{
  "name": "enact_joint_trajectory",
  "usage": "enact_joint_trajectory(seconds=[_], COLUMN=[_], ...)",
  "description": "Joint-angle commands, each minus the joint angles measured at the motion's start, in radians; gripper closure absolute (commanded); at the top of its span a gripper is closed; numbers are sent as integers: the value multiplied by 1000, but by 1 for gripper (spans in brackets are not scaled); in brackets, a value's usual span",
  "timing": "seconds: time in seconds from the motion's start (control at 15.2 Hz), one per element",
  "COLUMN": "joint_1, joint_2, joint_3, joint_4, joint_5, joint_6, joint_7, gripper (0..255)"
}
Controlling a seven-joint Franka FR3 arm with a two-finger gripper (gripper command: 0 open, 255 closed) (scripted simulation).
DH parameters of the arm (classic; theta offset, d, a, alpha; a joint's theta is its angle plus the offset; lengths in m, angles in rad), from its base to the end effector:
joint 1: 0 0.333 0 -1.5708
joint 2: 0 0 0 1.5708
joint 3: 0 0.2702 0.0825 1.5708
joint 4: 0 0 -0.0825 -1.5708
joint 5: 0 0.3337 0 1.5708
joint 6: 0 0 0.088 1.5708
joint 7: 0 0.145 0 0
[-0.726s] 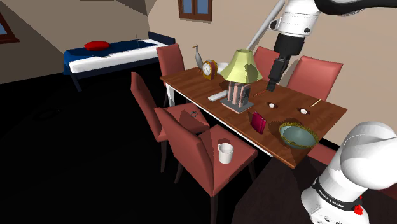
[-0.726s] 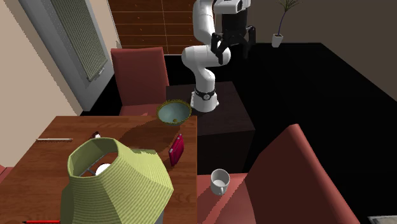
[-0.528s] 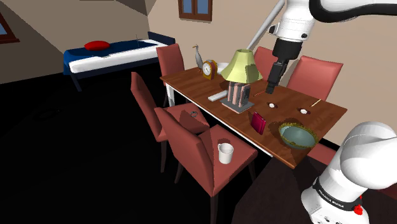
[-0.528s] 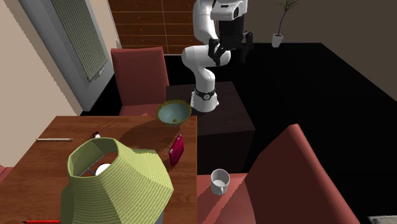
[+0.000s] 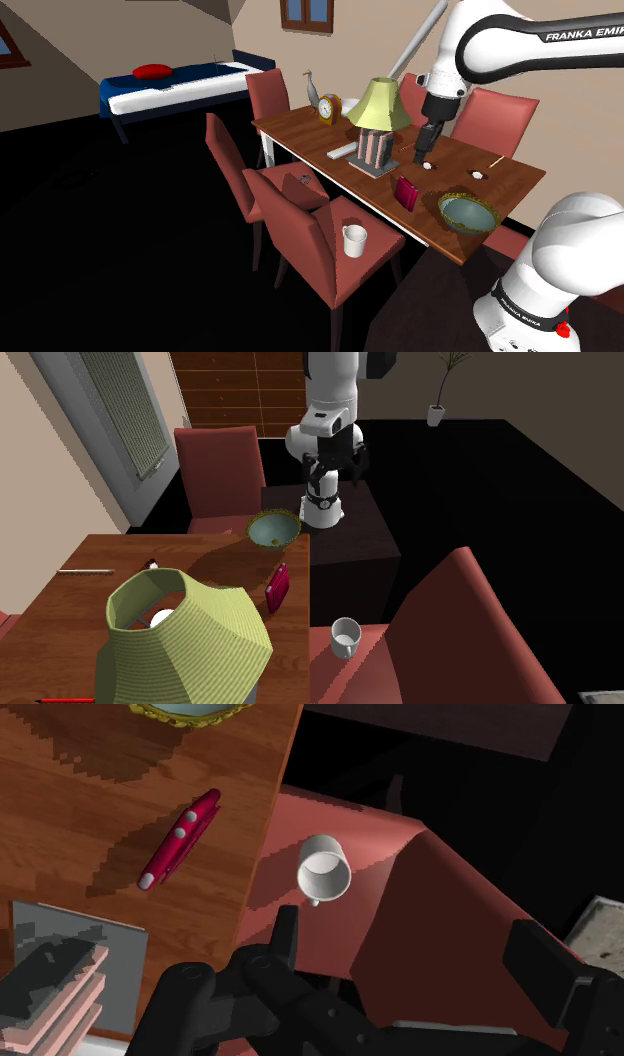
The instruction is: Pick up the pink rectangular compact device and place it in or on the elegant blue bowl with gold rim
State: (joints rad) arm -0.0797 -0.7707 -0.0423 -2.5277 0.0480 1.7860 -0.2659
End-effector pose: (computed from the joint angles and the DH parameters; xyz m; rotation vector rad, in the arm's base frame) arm 0.3048 -0.0315 0.4613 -3.0629 -0.2237 -0.0648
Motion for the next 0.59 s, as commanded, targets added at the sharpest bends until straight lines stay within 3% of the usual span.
enact_joint_trajectory(seconds=[0.0, 0.53], joint_1=[-15, -75], joint_2=[28, 200], joint_3=[-23, -118], joint_4=[-38, -129], joint_5=[-18, -81], joint_6=[62, 307], joint_7=[-24, -114], gripper=[0, 0])
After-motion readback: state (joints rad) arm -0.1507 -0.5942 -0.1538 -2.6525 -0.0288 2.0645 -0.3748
